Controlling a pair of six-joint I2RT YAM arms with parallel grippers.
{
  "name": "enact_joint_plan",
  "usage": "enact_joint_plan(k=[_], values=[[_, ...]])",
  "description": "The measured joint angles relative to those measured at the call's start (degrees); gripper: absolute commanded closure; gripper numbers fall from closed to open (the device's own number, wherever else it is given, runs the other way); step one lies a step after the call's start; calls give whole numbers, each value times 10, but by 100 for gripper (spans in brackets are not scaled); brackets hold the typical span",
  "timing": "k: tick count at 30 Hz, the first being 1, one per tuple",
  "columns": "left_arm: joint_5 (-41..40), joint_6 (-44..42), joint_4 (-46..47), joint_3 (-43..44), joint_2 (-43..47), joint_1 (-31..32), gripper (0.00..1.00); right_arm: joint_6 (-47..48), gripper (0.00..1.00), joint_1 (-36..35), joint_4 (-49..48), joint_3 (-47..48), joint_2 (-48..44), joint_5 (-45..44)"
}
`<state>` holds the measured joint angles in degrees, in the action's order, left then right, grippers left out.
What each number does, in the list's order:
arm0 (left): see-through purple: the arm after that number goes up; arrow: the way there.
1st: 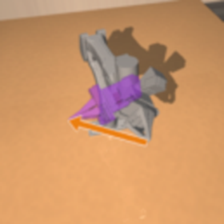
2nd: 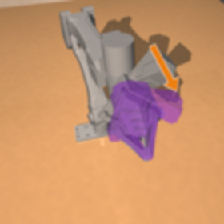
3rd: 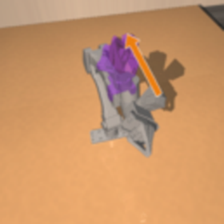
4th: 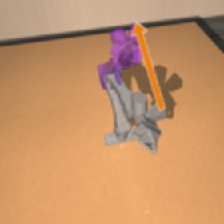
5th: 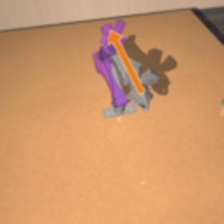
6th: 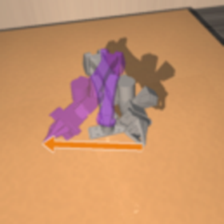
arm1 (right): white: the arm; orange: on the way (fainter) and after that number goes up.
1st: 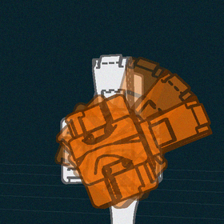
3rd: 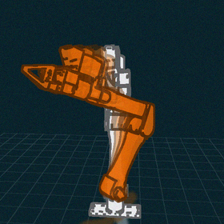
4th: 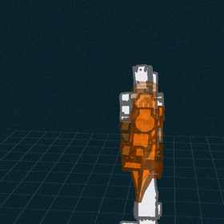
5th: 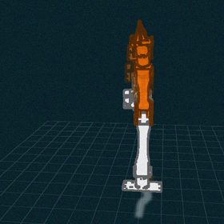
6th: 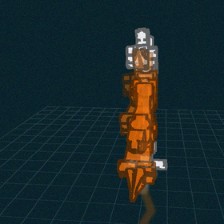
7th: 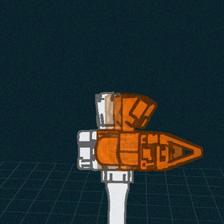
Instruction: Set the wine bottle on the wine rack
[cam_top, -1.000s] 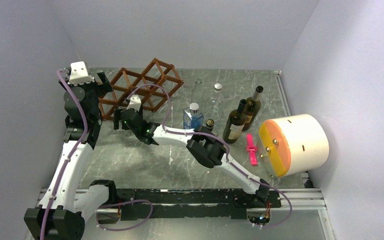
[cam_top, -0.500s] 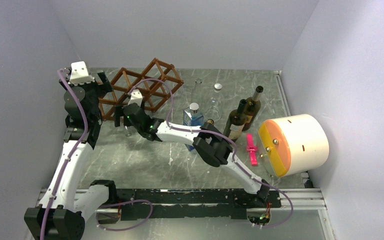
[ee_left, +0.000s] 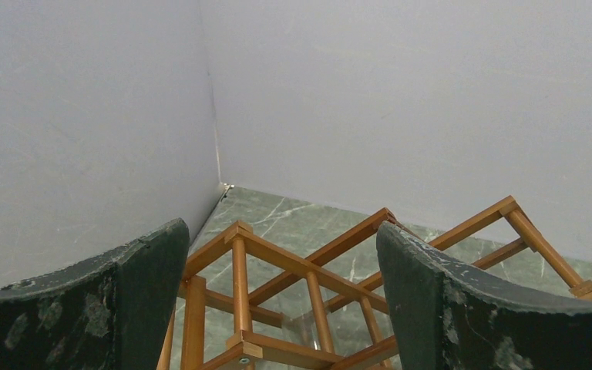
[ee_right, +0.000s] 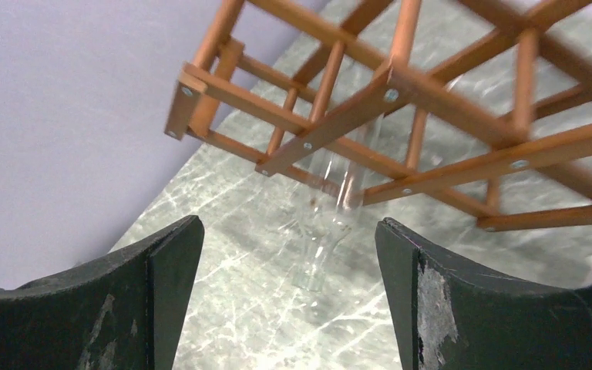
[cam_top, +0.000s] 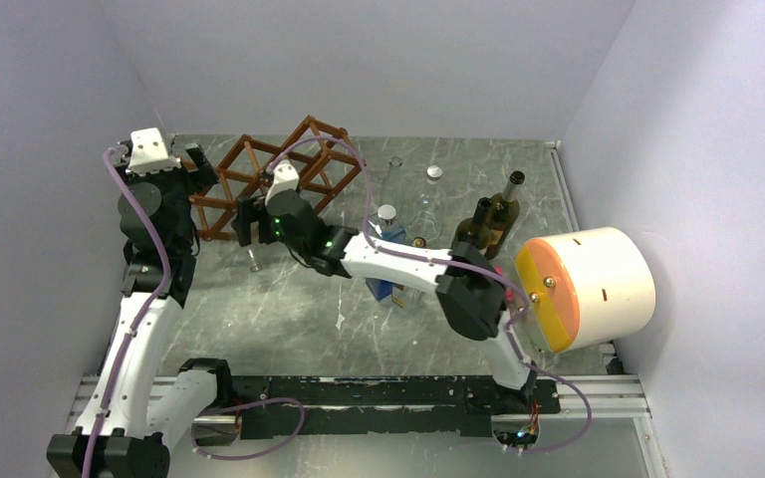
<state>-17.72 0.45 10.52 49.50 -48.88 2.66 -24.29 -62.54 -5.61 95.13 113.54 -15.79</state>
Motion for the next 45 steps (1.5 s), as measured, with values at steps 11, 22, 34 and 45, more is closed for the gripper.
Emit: enact_joint_plan(k=[11, 22, 34, 45], values=[[64, 5, 21, -13, 22, -1, 5, 151, 11, 4, 83, -66, -269, -90], [429, 2, 66, -41, 17, -2, 5, 202, 7, 52, 263, -95, -352, -174], [627, 0, 78, -42, -10, 14, 5, 191, 6, 106, 388, -153, -395, -48], [634, -9, 76, -42, -15, 21, 5, 192, 13, 106, 402, -180, -392, 10]])
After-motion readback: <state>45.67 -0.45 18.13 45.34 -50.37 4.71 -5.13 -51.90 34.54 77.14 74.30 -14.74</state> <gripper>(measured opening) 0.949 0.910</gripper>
